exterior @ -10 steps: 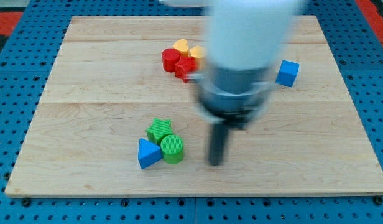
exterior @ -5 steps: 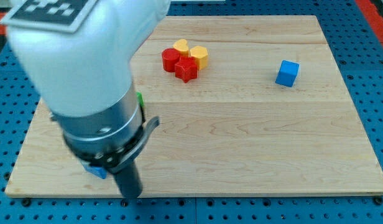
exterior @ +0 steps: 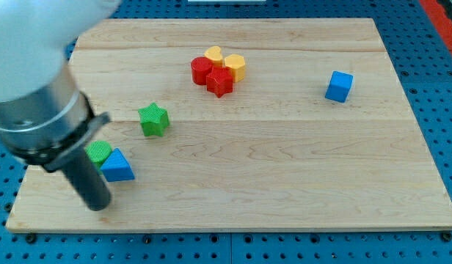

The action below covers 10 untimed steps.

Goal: Drag the blue triangle into the blue cube

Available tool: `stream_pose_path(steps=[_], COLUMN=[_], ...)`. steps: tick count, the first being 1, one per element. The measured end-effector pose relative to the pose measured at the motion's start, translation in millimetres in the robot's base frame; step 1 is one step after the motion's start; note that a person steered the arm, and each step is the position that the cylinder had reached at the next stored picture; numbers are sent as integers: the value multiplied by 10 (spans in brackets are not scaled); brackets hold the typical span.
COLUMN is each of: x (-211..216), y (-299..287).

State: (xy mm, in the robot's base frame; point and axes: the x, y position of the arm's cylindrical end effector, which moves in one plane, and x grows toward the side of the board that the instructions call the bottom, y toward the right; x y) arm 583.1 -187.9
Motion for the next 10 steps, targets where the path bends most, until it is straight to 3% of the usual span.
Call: stream_pose_path(steps=[1, 3, 5, 6, 7, 8, 9, 10], x=[-312, -991, -1121, -1485, -1721, -1713, -1457, -1146], y=[116, 1039, 631, 989, 1989, 2605, 1966, 2528])
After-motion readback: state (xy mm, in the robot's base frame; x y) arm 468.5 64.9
